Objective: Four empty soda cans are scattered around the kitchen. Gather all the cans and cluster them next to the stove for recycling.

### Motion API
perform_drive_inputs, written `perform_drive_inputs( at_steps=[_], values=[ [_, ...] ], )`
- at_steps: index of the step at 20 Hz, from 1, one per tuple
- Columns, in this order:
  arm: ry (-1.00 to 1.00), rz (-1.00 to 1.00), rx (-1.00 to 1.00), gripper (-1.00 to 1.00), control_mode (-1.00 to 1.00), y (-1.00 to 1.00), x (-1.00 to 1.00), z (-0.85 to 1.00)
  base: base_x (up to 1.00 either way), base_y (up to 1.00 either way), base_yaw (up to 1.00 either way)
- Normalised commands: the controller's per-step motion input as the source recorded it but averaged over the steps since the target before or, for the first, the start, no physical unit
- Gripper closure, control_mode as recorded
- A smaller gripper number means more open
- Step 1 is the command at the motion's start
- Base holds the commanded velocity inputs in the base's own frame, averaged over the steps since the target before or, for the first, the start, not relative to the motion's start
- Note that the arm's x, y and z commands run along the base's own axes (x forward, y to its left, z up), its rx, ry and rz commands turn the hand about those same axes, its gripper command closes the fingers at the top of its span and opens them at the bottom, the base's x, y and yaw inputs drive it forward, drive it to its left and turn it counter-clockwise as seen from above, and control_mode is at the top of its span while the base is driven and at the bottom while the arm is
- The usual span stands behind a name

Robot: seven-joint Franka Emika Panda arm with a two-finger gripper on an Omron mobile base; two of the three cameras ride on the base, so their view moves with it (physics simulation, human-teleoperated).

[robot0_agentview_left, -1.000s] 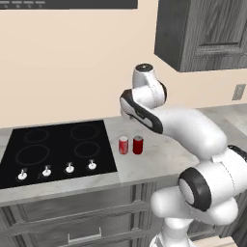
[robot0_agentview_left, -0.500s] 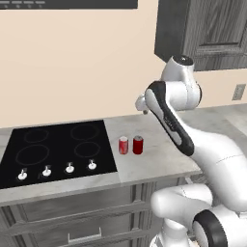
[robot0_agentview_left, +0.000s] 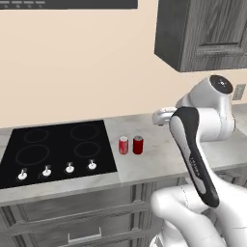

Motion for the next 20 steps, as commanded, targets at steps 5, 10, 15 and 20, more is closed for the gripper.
perform_drive_inputs(
  at_steps=[5,10,15,20],
  values=[
    [0.0,-0.03,0.0,-1.0,-1.0,0.0,-0.68,0.01,0.0,0.0,0.0],
    [0.0,0.0,0.0,-1.0,-1.0,0.0,-0.65,0.01,0.0,0.0,0.0],
    [0.0,-0.01,0.0,-1.0,-1.0,-0.01,-0.58,0.15,0.0,0.0,0.0],
    [0.0,-0.01,0.0,-1.0,1.0,0.0,-0.3,0.08,-0.21,0.0,-0.03]
  ],
)
